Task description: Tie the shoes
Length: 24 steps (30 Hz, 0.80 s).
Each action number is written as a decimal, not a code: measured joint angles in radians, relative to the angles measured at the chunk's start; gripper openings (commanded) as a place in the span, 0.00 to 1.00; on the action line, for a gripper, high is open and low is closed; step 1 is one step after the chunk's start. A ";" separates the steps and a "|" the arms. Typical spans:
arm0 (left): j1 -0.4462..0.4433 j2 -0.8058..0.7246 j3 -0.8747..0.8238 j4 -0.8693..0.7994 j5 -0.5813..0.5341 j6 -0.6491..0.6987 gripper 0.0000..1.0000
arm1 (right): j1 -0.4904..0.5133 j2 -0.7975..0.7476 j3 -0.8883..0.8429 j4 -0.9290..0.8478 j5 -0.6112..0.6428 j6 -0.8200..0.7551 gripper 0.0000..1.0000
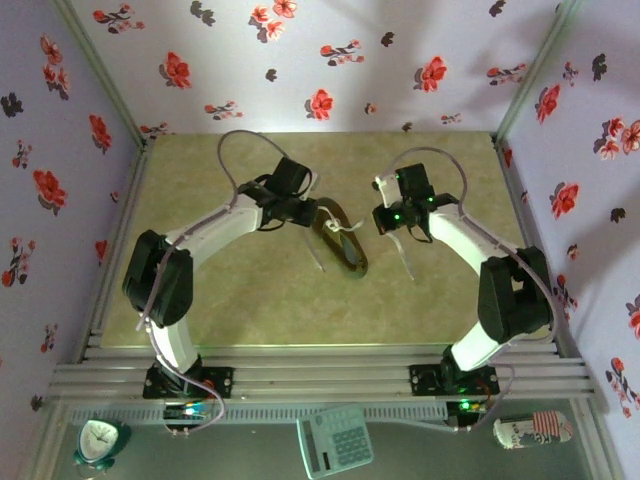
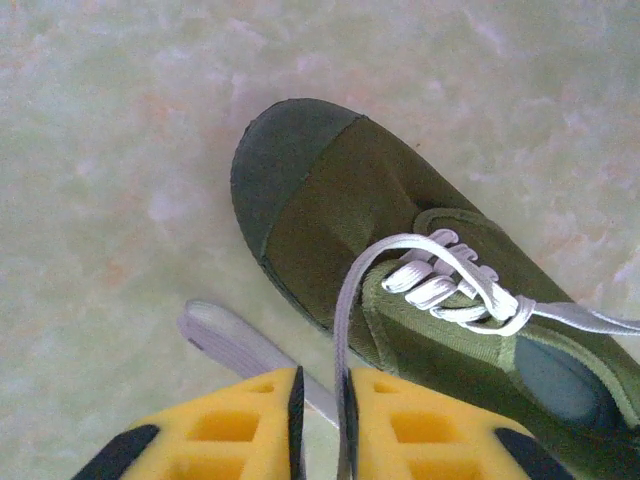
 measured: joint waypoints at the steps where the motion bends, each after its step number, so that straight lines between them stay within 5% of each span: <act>1: 0.002 -0.011 -0.012 0.005 0.000 0.002 0.49 | 0.000 0.000 0.000 0.004 -0.009 0.003 0.00; 4: 0.013 -0.062 -0.059 0.029 -0.003 -0.001 0.72 | 0.000 -0.002 0.000 0.014 -0.031 0.006 0.00; 6: 0.024 -0.108 -0.095 0.050 -0.004 -0.002 0.78 | 0.000 -0.006 0.000 0.020 -0.044 0.007 0.00; 13: 0.039 -0.176 -0.138 0.174 0.094 0.033 0.71 | 0.000 -0.010 0.002 0.053 -0.100 0.022 0.00; 24: -0.017 -0.051 -0.105 0.248 0.279 0.098 0.69 | -0.040 -0.010 0.043 0.093 -0.245 0.092 0.00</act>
